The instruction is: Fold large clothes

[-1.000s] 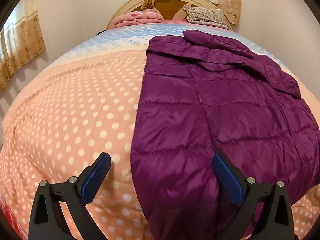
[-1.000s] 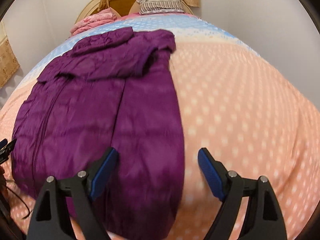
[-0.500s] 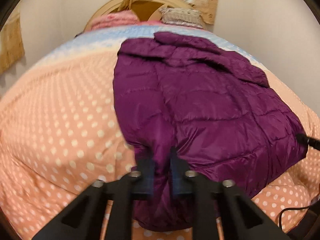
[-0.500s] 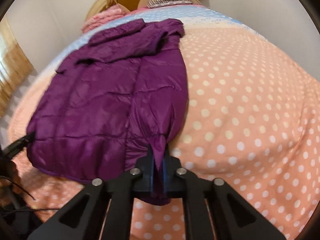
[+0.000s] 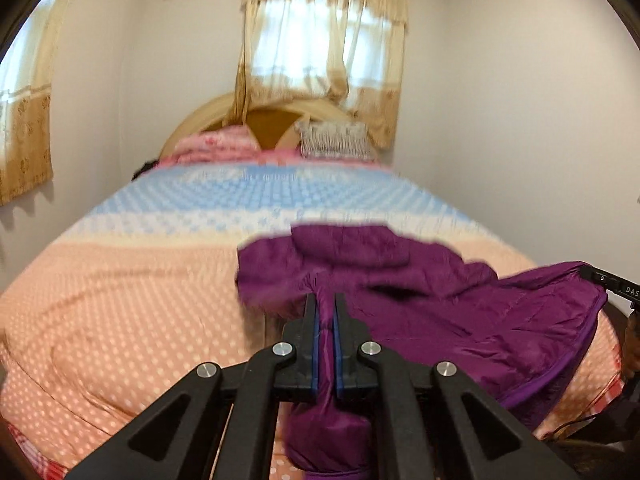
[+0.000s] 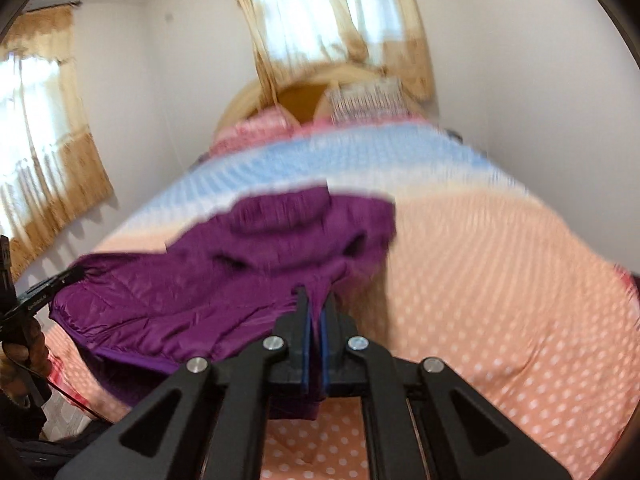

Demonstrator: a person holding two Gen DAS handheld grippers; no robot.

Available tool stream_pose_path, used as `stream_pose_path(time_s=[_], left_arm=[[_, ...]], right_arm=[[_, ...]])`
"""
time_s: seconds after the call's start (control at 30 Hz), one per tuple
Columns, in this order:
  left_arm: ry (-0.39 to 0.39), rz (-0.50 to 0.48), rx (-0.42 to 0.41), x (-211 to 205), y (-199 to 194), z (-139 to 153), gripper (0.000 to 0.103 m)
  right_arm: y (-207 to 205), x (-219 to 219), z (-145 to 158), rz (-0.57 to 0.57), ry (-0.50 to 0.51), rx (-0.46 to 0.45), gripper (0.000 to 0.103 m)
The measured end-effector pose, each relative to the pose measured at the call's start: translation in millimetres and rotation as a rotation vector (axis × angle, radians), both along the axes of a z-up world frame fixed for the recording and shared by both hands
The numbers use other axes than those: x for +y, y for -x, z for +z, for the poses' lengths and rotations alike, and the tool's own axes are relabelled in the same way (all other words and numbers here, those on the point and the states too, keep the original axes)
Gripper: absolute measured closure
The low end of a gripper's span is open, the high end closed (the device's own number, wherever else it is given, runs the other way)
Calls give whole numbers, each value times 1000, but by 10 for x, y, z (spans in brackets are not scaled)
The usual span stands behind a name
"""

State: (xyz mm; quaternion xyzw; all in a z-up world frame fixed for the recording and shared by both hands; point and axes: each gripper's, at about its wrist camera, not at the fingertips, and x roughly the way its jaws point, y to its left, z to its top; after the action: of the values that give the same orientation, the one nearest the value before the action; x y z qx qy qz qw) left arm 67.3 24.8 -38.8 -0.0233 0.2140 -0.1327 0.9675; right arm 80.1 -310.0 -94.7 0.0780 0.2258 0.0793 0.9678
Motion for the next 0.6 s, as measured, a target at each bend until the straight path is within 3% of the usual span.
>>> stream_pose_path(time_s=[0.1,0.17,0.3,0.43,0.6], left_arm=[[-10,8,-31,68,-96,97,99],[-59,39,-43,36,-408,13,99],[-105,96,-39,-6,-1222,-292,99],[-84,109,-5,17,-1868,-495,97],[-30,121,57,65,-2394,-565,89]], right_arm=[[-21,13,186,-5,-1,-66,98],[-266,1,226,-5,5,-80,98],[-1158,-71,96,-23,-41,-67,98],[-1985,-124,-75,-71,-69,-30,98],[-2516,-191,-266,-126,-56,14,98]])
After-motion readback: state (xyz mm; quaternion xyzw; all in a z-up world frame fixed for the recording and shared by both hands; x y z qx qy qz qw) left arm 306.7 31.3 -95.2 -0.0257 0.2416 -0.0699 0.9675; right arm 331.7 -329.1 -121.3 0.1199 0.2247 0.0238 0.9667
